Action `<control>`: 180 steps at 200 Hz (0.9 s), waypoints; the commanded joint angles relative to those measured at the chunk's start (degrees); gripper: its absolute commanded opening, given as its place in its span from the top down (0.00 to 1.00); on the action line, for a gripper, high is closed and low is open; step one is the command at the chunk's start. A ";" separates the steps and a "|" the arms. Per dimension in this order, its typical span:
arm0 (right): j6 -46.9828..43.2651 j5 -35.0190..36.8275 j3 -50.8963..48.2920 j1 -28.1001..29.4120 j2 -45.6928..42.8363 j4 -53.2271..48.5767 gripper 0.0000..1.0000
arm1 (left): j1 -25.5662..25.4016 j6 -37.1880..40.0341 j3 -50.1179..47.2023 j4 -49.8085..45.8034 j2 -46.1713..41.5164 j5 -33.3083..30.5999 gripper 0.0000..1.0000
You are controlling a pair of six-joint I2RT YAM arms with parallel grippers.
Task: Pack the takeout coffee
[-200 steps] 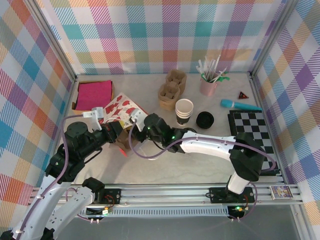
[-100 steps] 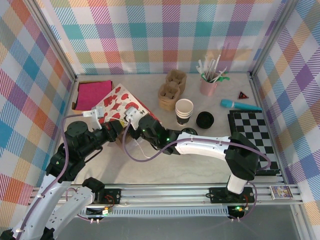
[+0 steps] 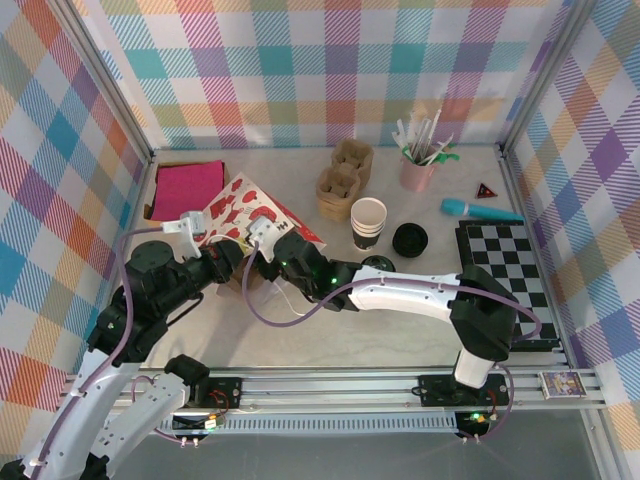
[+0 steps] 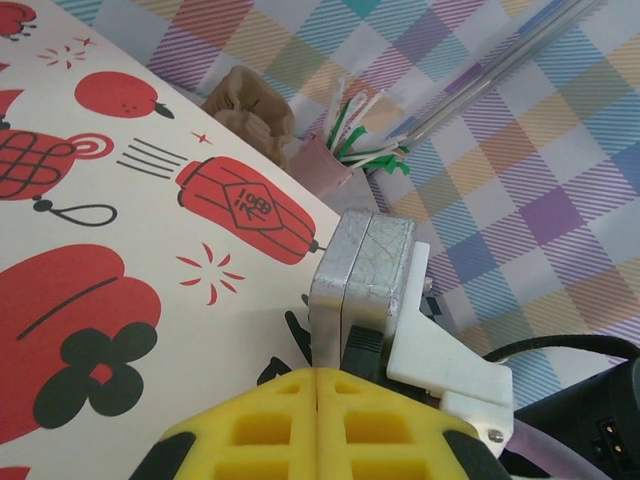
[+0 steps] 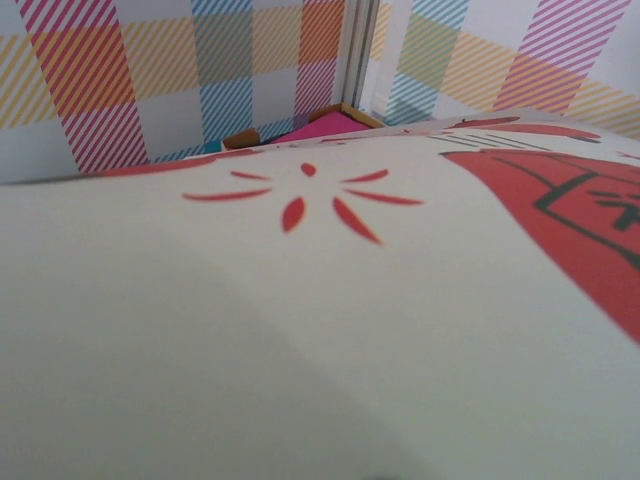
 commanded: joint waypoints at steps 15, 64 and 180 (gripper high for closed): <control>-0.46 -1.18 2.01 0.74 -1.71 -6.56 0.64 | -0.43 -5.46 7.11 -2.42 3.56 1.97 1.00; 2.16 -2.23 16.02 0.93 -5.13 -32.68 0.67 | -0.47 -13.72 14.88 -8.58 6.91 2.60 1.00; 3.75 -5.00 39.48 1.64 -6.69 -72.33 0.72 | -0.48 -48.51 9.67 4.82 3.66 6.31 1.00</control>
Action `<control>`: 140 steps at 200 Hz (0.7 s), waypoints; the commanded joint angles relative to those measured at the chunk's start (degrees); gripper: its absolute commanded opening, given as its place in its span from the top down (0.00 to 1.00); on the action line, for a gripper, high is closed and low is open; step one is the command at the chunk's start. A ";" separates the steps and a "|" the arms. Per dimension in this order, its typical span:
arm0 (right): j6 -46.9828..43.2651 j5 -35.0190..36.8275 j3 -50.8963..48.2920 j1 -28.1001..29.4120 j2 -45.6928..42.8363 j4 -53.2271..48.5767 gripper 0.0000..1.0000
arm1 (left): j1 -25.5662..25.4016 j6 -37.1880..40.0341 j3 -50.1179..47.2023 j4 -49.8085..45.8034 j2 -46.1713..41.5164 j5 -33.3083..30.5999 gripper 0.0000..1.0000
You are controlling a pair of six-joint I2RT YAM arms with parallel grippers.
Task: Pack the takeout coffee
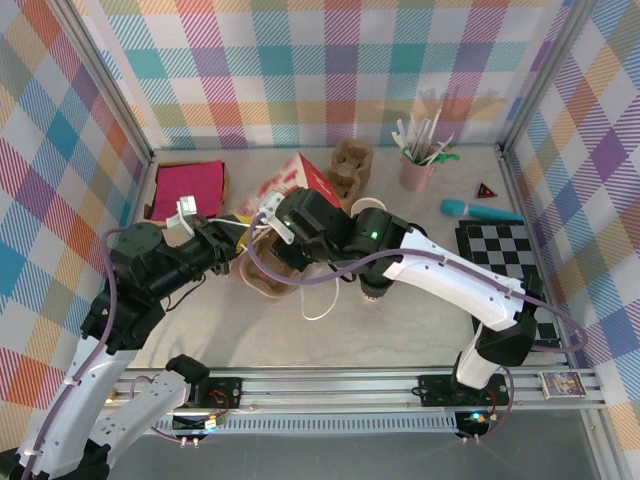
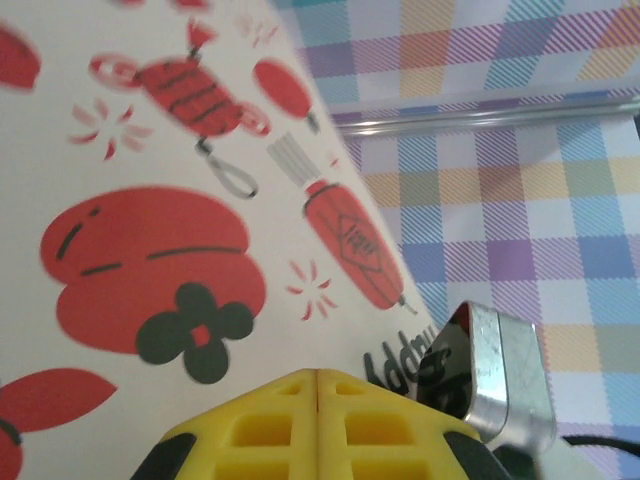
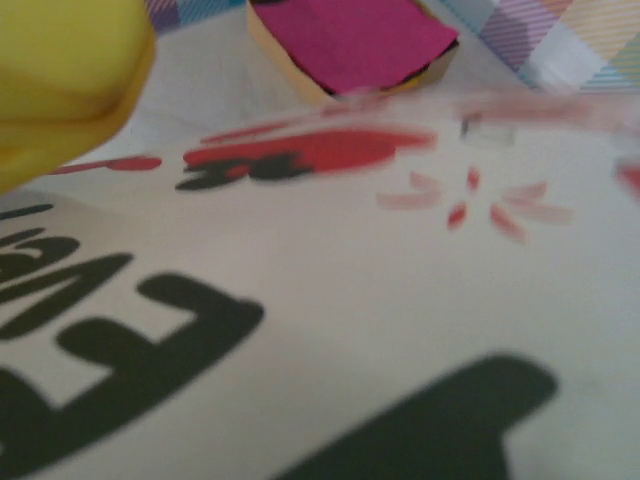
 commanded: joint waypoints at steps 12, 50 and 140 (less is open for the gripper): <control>0.65 -0.80 0.22 0.87 -3.22 -3.58 0.72 | -0.16 -7.59 2.62 -2.12 -1.72 -1.64 1.00; -3.02 3.05 -1.94 1.53 -2.94 -0.34 0.73 | -0.20 -9.81 0.87 -1.70 -3.32 -0.64 1.00; -5.94 5.94 -13.46 1.53 -5.47 14.89 0.77 | -0.24 -11.17 -2.22 -3.15 -6.64 -2.00 1.00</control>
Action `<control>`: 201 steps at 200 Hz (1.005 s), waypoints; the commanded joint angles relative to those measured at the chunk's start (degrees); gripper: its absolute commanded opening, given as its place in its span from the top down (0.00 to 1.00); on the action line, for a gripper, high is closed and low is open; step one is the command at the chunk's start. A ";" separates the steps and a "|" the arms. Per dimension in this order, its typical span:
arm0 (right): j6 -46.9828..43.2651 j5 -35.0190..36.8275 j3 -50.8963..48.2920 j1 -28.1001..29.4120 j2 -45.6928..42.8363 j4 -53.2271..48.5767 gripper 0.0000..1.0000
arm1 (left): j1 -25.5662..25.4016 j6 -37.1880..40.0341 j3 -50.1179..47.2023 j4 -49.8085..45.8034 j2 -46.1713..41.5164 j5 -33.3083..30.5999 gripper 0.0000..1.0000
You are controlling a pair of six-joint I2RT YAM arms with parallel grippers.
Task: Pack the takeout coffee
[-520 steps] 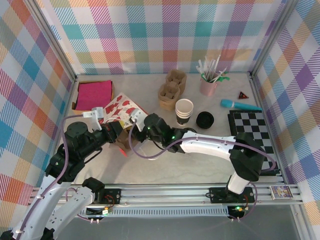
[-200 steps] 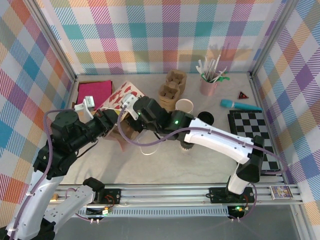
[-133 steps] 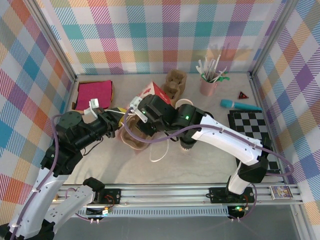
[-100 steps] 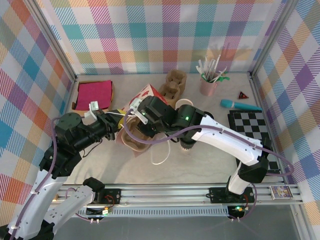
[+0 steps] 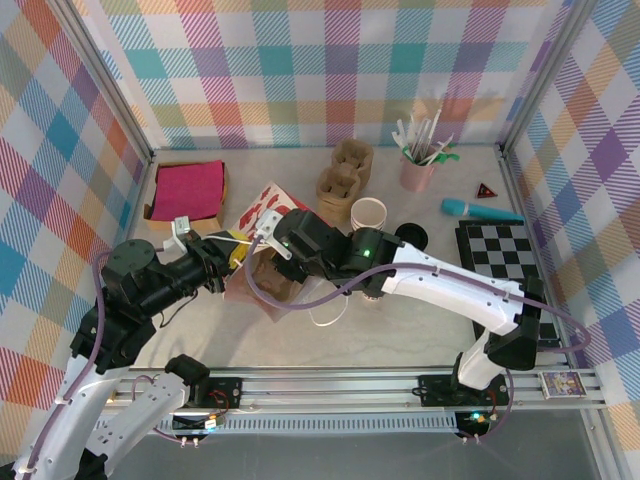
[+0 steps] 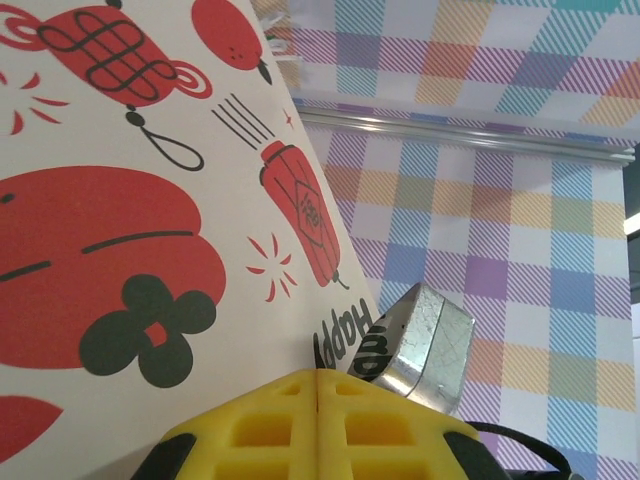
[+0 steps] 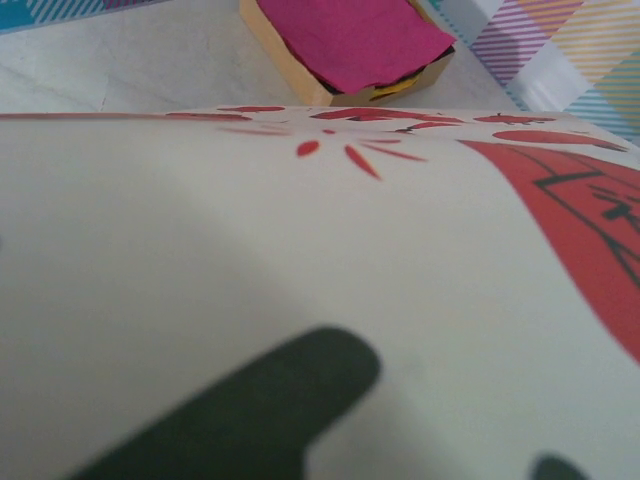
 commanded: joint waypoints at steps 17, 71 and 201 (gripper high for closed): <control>1.93 1.03 -0.15 0.19 -0.58 3.64 0.76 | 0.09 -2.69 -1.79 2.08 -2.19 -2.43 1.00; 3.25 3.97 1.42 1.03 3.93 4.49 0.72 | 0.10 -4.07 -3.48 2.10 -3.58 -3.45 1.00; 0.60 10.63 2.33 2.69 12.29 9.06 0.69 | -0.38 -7.02 -3.53 6.01 -0.92 -5.63 1.00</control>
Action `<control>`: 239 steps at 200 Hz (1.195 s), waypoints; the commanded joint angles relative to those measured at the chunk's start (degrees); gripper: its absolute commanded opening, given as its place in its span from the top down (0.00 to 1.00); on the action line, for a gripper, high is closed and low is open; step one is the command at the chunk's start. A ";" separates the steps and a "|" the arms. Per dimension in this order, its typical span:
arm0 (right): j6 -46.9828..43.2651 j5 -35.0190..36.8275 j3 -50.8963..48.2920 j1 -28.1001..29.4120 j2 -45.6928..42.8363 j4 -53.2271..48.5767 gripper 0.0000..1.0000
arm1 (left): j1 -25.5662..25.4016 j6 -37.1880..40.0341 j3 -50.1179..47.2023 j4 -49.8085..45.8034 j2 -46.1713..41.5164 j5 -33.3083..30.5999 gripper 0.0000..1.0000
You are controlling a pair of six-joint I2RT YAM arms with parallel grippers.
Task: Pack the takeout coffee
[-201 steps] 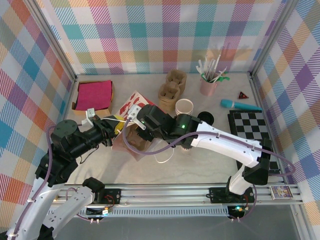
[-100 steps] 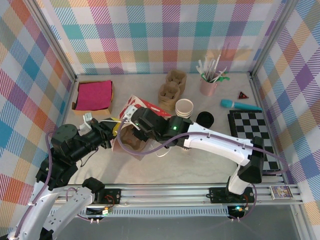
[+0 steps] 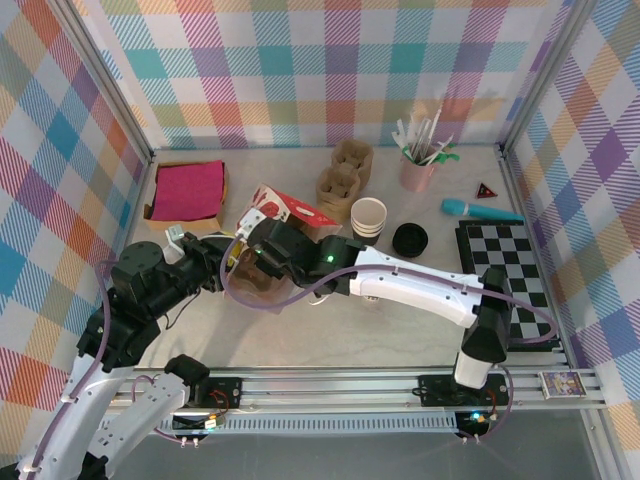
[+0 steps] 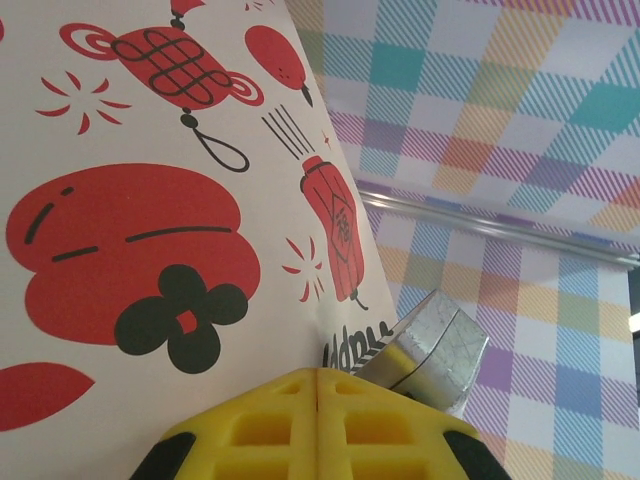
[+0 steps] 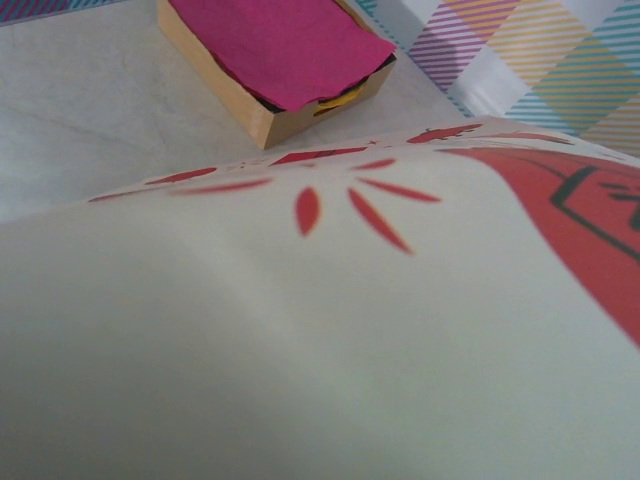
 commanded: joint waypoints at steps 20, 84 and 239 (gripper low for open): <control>-1.76 0.77 1.38 0.99 3.35 1.08 0.67 | -0.46 -2.19 -0.48 7.07 -0.20 2.02 1.00; -4.13 -0.16 -1.20 1.04 0.56 1.34 0.40 | -0.46 -1.96 -0.04 6.47 0.06 0.12 1.00; -4.01 -8.89 -0.26 5.68 -11.76 -11.62 0.36 | 2.83 14.20 -4.99 -2.14 2.25 5.69 1.00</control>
